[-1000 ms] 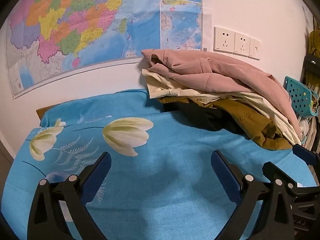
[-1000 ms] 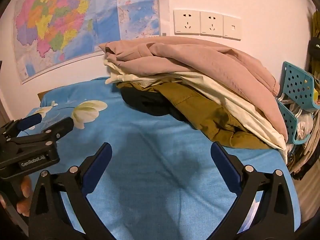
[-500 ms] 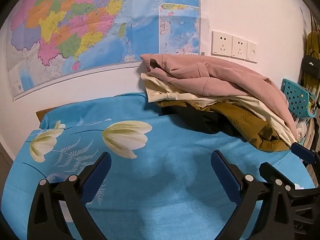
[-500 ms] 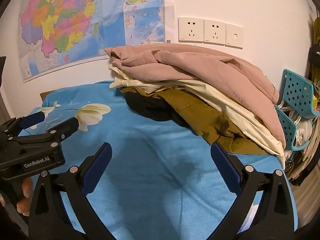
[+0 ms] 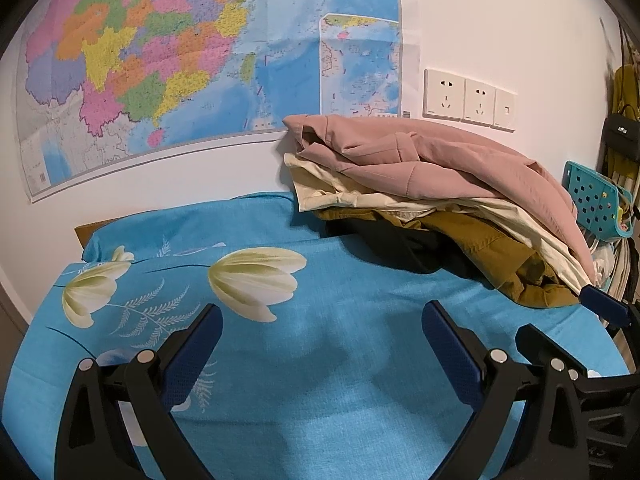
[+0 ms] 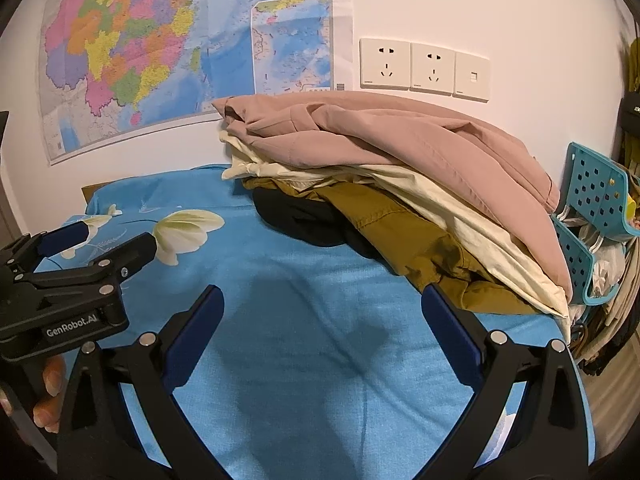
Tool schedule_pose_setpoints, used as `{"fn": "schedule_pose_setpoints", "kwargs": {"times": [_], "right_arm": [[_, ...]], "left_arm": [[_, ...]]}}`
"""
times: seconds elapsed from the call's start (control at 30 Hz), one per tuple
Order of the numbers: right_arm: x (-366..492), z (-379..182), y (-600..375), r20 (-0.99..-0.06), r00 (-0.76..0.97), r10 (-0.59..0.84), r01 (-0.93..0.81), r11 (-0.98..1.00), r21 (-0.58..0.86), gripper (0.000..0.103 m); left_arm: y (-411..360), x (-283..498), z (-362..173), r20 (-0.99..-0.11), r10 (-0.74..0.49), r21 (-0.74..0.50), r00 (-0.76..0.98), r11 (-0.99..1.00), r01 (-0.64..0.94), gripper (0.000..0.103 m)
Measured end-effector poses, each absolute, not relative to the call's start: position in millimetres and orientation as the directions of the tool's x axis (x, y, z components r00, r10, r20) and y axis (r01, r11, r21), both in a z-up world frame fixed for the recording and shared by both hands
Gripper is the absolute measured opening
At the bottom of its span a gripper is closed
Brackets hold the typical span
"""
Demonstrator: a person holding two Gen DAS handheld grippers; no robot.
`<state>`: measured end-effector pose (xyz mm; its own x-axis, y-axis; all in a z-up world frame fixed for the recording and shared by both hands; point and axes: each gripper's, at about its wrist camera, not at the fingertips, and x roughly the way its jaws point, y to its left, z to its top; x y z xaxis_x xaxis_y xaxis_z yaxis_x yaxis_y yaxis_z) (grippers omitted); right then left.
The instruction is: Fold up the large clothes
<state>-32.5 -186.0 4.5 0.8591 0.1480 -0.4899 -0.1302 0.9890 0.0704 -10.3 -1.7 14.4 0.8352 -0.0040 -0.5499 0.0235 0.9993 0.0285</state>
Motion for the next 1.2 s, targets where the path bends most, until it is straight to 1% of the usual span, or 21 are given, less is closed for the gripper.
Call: {"fn": "schedule_pose_setpoints", "kwargs": {"times": [1.2], "right_arm": [[-32.8, 7.6, -186.2, -0.477, 0.867, 0.143, -0.128, 0.99, 0.065, 0.097]], "left_arm": [[-3.1, -10.4, 12.2, -0.555, -0.012, 0.018, 0.832, 0.999, 0.027, 0.096]]}}
